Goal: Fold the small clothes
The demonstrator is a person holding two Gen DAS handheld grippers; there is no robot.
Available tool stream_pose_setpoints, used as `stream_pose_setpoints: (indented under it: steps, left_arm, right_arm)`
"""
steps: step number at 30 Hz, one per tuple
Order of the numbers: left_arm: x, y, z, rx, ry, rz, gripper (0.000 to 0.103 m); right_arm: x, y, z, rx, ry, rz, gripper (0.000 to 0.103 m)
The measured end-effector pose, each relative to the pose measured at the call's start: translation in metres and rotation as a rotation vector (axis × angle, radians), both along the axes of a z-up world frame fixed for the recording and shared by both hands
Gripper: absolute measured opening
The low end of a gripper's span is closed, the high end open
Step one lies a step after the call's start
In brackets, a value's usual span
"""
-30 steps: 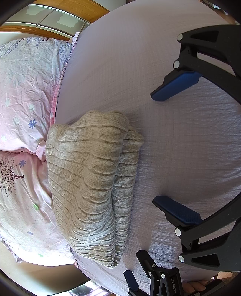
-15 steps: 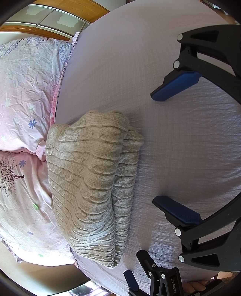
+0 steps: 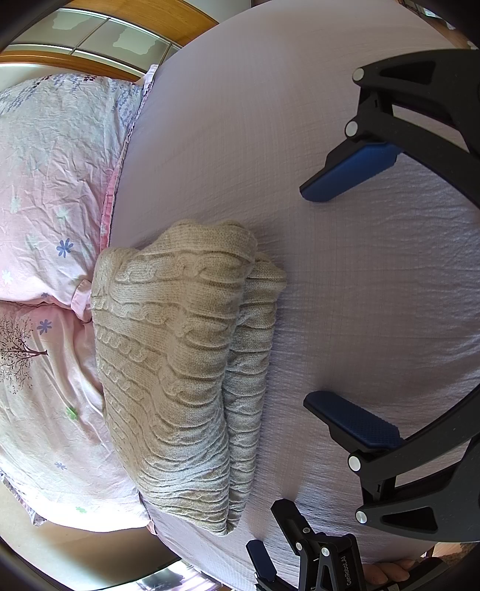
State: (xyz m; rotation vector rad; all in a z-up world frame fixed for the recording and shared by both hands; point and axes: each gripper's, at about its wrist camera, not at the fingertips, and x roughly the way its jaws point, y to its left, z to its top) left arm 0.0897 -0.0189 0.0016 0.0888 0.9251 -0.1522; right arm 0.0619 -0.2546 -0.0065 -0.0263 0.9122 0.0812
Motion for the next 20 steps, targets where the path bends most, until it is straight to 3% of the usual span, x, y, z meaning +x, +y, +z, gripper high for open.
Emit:
stream_pose_setpoints:
  steps: [20]
  left_arm:
    - [0.0006,0.0012,0.0006,0.0,0.0,0.005,0.101]
  right_arm:
    - [0.0001,0.0,-0.0001,0.0,0.0,0.0,0.102]
